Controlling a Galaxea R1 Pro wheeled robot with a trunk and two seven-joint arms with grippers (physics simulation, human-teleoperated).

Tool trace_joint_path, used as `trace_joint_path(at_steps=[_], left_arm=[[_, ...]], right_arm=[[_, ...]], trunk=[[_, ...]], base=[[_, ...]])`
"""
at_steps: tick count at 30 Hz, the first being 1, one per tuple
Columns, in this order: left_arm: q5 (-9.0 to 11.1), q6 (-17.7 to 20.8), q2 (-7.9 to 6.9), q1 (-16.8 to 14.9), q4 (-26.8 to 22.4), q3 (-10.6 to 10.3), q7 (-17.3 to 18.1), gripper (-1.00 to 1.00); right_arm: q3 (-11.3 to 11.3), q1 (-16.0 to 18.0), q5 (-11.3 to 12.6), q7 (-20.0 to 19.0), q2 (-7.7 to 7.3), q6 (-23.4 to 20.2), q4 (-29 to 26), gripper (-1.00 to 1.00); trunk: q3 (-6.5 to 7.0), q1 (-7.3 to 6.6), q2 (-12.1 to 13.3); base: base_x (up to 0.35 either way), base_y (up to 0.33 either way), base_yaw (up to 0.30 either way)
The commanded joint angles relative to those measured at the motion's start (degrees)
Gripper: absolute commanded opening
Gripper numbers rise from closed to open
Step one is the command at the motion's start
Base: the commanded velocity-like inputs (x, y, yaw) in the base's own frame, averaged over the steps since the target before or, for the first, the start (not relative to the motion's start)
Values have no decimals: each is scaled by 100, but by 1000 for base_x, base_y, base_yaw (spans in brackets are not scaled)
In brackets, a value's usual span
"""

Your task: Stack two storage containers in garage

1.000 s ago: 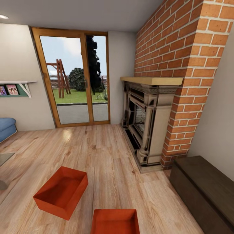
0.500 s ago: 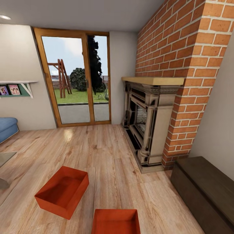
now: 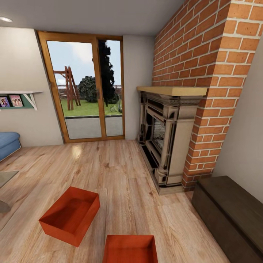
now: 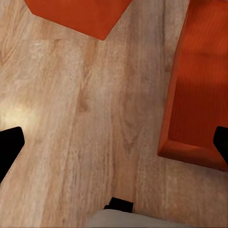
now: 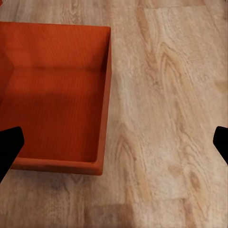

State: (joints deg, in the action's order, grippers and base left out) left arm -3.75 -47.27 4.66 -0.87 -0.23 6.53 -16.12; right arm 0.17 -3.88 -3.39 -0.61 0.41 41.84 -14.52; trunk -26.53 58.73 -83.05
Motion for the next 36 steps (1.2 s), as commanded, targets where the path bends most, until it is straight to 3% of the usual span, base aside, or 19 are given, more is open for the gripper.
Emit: trace_joint_path(at_steps=[1,3,6,7,9,10,11,15,19,31,32,36], left_arm=[[-6,44,4,-3,-209,47,-10,100],[55,317,24,-2,-564,44,-8,100],[121,1635,45,-7,-1556,42,22,100],[126,1907,49,-6,-1763,40,31,100],[140,3449,82,-7,-3010,25,135,100],[142,3864,90,-8,-3395,21,185,100],[152,4545,99,-9,-4051,18,274,100],[170,5502,118,-52,-4708,16,404,100],[200,5676,116,-62,-4783,35,632,100],[278,5668,128,-63,-4742,43,680,100],[278,5668,119,-63,-4673,41,674,100],[271,5671,120,-63,-4650,41,663,100]], right_arm=[[-16,21,-32,4,-2,-21,-43,100],[-20,90,-32,6,-4,-132,-122,100],[-24,375,-31,9,-24,-835,-450,100],[-24,436,-29,9,-29,-1004,-521,100],[-31,789,-19,13,-58,-2096,-984,100],[-32,892,-17,13,-65,-2440,-1132,100],[-33,1120,-10,16,-72,-3063,-1362,100],[-38,1551,18,5,-76,-3899,-1506,100],[-31,1602,24,-30,-76,-3991,-1517,100],[-25,1608,14,-1,-71,-3780,-1494,100],[-16,1601,-3,5,-78,-3779,-1202,100],[-16,1601,3,-37,-78,-3786,-1172,100]], trunk=[[-5,0,-3],[-5,0,-3],[-5,0,-3],[-5,0,-3],[-5,0,-3],[-5,0,-3],[-5,0,-3],[-5,0,-3],[-5,0,-3],[-5,0,-3],[-23,22,-43],[-95,110,-203]], base=[[0,0,0],[0,0,0],[0,0,0],[0,0,0],[0,0,0],[0,0,0],[0,0,0],[0,0,0],[0,0,0],[0,0,0],[0,0,0],[0,0,0]])
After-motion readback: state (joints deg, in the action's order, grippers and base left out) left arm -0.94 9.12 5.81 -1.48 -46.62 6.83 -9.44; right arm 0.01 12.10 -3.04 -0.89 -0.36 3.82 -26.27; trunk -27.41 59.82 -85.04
